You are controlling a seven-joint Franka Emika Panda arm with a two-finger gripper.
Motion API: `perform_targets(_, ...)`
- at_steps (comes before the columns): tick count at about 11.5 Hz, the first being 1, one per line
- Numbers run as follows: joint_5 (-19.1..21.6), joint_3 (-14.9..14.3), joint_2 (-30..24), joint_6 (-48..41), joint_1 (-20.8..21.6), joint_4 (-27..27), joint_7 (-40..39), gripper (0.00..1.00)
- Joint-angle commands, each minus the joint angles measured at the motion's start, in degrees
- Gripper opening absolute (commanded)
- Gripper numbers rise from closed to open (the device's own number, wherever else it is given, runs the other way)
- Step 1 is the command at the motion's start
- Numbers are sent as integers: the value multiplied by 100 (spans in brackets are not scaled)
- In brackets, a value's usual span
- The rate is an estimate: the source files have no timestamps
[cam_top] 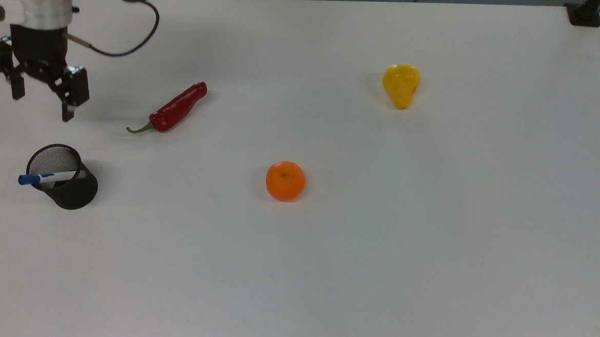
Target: Place marker
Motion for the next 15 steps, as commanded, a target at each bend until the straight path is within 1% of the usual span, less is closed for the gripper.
perform_targets(1,34,-164,-860,-1641,83,-81,-337,100)
perform_targets(3,34,-190,-1221,-2950,65,235,-294,100)
perform_targets(4,43,-190,-1405,-3461,65,350,-267,100)
perform_targets(5,43,-190,-1520,-3719,91,412,-171,100)
perform_targets(6,35,-147,-1643,-4061,109,525,134,100)
perform_targets(8,34,-68,-1715,-4904,152,1060,820,100)
perform_targets(9,43,11,-1793,-5125,248,1228,1075,100)
perform_targets(10,43,90,-1846,-5162,284,1299,1225,100)
perform_targets(12,0,624,-1908,-5303,285,1352,1716,100)
perform_targets(13,-35,818,-1926,-5382,285,1344,1919,100)
perform_targets(15,-272,1205,-1978,-5514,285,1344,2158,100)
